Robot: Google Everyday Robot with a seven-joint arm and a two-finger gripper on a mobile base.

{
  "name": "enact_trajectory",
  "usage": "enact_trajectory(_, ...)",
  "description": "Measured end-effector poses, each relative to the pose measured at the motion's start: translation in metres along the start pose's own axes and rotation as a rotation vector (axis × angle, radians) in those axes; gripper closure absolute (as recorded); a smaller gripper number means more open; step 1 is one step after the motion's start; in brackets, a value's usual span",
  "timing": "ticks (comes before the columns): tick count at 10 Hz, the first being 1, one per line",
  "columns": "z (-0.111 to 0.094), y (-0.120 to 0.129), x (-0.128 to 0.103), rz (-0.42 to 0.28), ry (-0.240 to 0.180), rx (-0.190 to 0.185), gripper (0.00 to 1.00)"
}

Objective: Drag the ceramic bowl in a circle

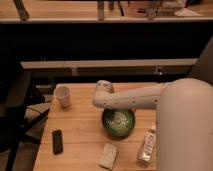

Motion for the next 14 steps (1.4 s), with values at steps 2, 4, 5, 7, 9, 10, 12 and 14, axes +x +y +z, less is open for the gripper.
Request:
enact_trajectory(2,0.000,0.000,-0.001,-0.002,0.001,-0.005,0.87)
enact_trajectory(4,0.002,0.003,-0.002,-0.002,0.004,-0.010,0.83)
enact_trajectory(5,0.003,0.002,-0.004,-0.002,0.009,-0.015,0.80)
enact_trajectory(7,0.004,0.001,-0.013,-0.003,0.001,-0.017,0.78)
enact_trajectory(9,0.004,0.005,-0.004,-0.013,0.006,-0.024,0.82)
enact_trajectory(10,0.004,0.005,-0.004,-0.013,0.005,-0.025,0.78)
enact_trajectory(12,0.006,0.008,-0.005,-0.028,-0.002,-0.027,0.62)
enact_trajectory(14,0.002,0.011,0.002,-0.046,0.002,-0.037,0.65)
